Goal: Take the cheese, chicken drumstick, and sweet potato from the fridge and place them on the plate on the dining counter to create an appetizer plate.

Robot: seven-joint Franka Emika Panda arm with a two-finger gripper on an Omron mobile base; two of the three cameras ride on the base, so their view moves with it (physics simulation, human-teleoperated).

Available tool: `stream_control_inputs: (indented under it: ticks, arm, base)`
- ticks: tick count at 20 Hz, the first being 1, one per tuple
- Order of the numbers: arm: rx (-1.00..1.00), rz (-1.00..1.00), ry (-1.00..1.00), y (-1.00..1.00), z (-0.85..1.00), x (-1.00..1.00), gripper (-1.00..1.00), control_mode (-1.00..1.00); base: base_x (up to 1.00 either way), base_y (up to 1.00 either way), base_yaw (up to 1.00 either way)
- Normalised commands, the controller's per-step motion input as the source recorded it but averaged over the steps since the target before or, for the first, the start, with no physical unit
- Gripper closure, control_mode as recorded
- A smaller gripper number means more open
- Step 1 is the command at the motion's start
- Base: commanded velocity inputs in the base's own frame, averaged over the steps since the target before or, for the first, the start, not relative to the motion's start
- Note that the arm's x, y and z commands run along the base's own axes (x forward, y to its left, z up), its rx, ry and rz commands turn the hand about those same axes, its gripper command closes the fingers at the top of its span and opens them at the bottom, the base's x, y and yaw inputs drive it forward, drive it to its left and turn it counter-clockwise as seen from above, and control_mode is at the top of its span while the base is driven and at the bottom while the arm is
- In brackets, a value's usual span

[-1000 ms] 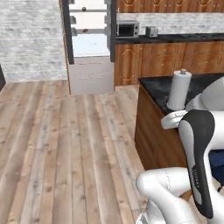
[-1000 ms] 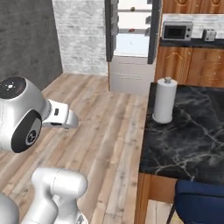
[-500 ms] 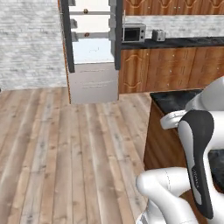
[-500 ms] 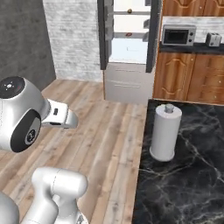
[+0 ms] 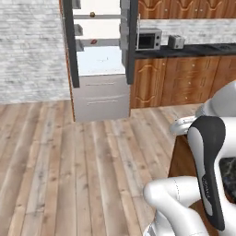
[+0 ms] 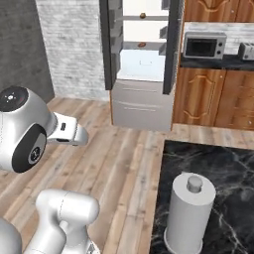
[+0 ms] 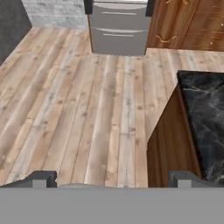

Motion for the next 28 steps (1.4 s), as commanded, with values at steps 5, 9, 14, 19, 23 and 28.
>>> stream_control_inputs:
  ticks: [5,9,14,19,23,28]
  arm:
    - [0.00,0.00,0.00,0.00,0.00,0.00,-1.00,1.00]
    - [0.00,0.00,0.00,0.00,0.00,0.00,-1.00,1.00]
    - [0.00,0.00,0.00,0.00,0.00,0.00,-1.00,1.00]
    - [0.00,0.00,0.00,0.00,0.00,0.00,-1.00,1.00]
    - [0.00,0.00,0.00,0.00,0.00,0.00,-1.00,1.00]
    - [0.00,0.00,0.00,0.00,0.00,0.00,-1.00,1.00]
  base:
    - [1.00,0.12,0.00]
    - [1.00,0.10,0.00]
    - [1.00,0.15,0.00]
    - [1.00,0.20,0.00]
    - [1.00,0.19,0.00]
    - [1.00,0.20,0.00]
